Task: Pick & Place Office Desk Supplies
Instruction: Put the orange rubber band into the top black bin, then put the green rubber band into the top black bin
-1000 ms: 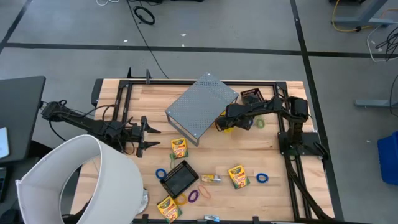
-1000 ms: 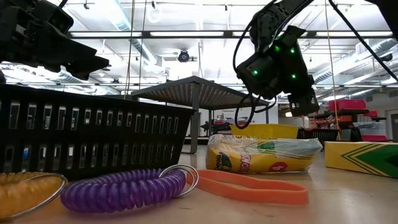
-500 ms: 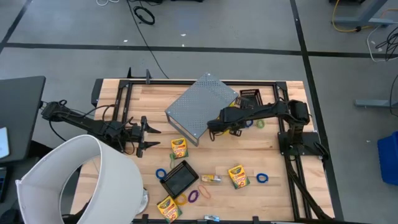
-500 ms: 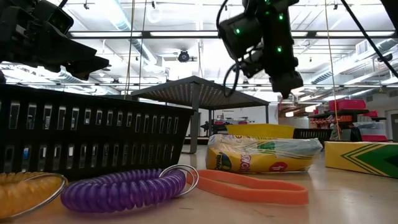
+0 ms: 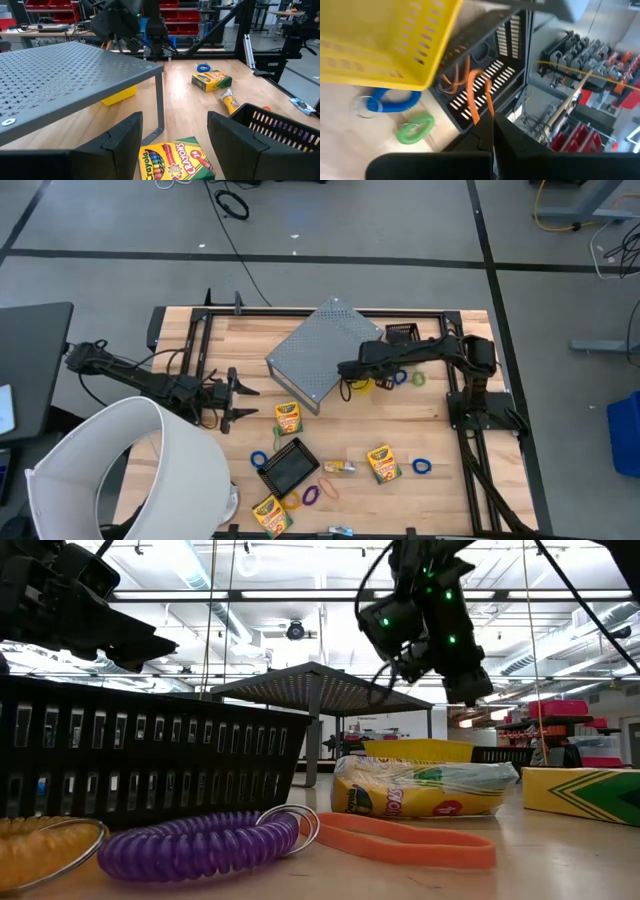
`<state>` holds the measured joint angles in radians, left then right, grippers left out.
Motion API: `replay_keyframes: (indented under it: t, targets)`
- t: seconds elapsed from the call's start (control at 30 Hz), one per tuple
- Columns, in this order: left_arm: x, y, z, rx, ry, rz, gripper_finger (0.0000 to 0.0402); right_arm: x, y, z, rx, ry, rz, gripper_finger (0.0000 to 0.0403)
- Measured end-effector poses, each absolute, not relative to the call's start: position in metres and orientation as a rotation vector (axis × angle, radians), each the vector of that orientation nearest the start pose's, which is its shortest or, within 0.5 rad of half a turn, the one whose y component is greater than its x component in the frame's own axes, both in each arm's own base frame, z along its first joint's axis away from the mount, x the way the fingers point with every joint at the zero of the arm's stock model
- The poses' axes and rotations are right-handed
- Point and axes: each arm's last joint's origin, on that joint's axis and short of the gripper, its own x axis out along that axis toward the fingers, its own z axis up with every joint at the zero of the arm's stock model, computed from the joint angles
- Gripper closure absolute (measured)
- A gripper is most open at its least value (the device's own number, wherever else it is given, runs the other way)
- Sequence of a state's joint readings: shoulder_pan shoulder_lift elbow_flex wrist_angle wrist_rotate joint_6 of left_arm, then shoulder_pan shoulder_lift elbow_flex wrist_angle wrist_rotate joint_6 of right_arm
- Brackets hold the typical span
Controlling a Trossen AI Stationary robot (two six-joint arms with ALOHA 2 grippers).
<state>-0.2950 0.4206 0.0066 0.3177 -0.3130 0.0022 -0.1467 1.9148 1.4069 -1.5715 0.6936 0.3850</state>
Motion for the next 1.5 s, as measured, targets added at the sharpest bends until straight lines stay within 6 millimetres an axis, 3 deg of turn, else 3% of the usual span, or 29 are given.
replay_keyframes:
  t: [0.4, 0.6, 1.17, 1.33, 1.5]
  targets:
    - [0.121, -0.027, 0.157, 0.030, 0.110, 0.019, 0.0174, 0.277, -0.104, 0.190, -0.272, 2.008, -0.953, 0.0403]
    - [0.121, -0.027, 0.157, 0.030, 0.109, 0.018, 0.0174, 0.266, -0.113, 0.183, -0.205, 2.059, -0.970, 0.0389]
    - [0.121, -0.027, 0.157, 0.030, 0.110, 0.018, 0.0174, 0.267, -0.110, 0.182, -0.277, 2.067, -0.940, 0.0199]
    - [0.121, -0.027, 0.157, 0.030, 0.109, 0.019, 0.0174, 0.272, -0.095, 0.185, -0.250, 2.045, -0.903, 0.0189]
    - [0.121, -0.027, 0.157, 0.030, 0.109, 0.018, 0.0174, 0.279, -0.067, 0.204, -0.223, 1.961, -0.816, 0.0201]
